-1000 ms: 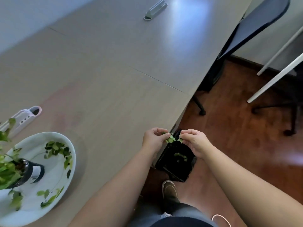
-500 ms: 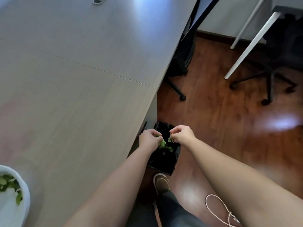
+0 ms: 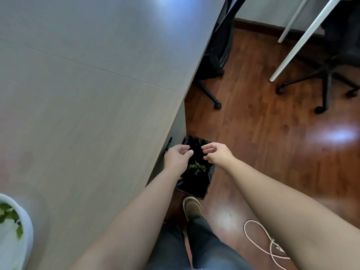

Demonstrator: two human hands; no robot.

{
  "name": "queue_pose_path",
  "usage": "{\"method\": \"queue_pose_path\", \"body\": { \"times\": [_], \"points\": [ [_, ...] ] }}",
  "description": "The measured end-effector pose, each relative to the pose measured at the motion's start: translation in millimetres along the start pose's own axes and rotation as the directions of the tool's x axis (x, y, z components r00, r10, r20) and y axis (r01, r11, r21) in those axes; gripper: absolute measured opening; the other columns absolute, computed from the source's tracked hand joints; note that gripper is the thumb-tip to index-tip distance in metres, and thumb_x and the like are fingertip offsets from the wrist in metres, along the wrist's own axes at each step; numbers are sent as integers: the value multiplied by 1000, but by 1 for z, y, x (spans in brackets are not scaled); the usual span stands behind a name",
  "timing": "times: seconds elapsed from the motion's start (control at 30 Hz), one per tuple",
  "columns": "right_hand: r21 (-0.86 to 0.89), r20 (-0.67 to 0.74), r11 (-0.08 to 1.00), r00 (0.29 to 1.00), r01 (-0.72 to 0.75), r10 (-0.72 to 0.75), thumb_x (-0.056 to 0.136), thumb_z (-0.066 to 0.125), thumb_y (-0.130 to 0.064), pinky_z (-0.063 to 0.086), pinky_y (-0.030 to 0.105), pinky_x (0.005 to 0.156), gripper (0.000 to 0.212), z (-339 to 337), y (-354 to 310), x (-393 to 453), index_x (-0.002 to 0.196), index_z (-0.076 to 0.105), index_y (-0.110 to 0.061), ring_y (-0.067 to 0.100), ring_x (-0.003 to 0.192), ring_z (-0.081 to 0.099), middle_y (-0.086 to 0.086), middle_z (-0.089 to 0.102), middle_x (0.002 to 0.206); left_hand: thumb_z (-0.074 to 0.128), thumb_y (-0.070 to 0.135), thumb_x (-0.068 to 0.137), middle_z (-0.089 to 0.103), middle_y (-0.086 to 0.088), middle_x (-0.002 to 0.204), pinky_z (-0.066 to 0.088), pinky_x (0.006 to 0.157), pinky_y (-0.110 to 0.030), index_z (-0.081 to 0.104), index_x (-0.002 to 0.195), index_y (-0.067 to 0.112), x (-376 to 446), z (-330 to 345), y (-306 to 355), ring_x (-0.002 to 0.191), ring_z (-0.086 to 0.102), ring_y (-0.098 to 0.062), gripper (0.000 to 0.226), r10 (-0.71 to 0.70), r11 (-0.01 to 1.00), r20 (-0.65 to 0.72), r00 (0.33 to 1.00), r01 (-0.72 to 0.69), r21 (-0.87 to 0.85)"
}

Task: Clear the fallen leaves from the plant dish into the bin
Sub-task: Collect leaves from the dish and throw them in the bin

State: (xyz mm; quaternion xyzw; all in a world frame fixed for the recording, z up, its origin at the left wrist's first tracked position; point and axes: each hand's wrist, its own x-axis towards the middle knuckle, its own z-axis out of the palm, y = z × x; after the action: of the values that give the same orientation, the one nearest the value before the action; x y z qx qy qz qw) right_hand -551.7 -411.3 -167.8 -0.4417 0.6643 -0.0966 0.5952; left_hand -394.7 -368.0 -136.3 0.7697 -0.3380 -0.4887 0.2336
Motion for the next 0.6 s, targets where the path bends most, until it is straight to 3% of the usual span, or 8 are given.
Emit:
{"method": "queue_pose_path", "body": {
  "times": [0.17, 0.27, 0.43, 0.6],
  "points": [
    [108, -12, 993, 999, 49, -48, 80, 52, 4, 52, 24, 70, 36, 10, -20, -16, 101, 69, -19, 16, 79, 64, 8, 71, 102, 68, 30, 84, 71, 7, 89, 61, 80, -40, 70, 95, 29, -20, -23, 2, 83, 69, -13, 11, 48, 988, -4, 999, -48, -146],
    [188, 43, 975, 991, 114, -125, 78, 62, 2, 47, 22, 63, 31, 29, -45, -31, 100, 70, -18, 14, 72, 58, 6, 67, 91, 68, 24, 87, 70, 2, 83, 58, 62, -29, 69, 87, 29, -39, -53, 3, 77, 67, -12, 5, 78, 971, -51, 996, -87, -222],
    [246, 167, 948, 955, 201, -245, 79, 67, 2, 44, 23, 65, 26, 80, -96, -59, 94, 69, -18, 13, 67, 55, 1, 58, 76, 69, 24, 86, 68, 1, 77, 47, 58, -27, 69, 85, 24, -73, -117, -15, 59, 56, -11, 2, 49, 934, -230, 972, -126, -334],
    [198, 368, 941, 868, 276, -332, 80, 67, 6, 43, 21, 60, 25, 152, -147, -92, 91, 66, -16, 13, 62, 51, 2, 56, 72, 69, 26, 88, 66, 3, 71, 44, 59, -24, 67, 84, 20, -109, -181, -48, 60, 52, -13, 7, -44, 899, -448, 893, -160, -407]
  ]
}}
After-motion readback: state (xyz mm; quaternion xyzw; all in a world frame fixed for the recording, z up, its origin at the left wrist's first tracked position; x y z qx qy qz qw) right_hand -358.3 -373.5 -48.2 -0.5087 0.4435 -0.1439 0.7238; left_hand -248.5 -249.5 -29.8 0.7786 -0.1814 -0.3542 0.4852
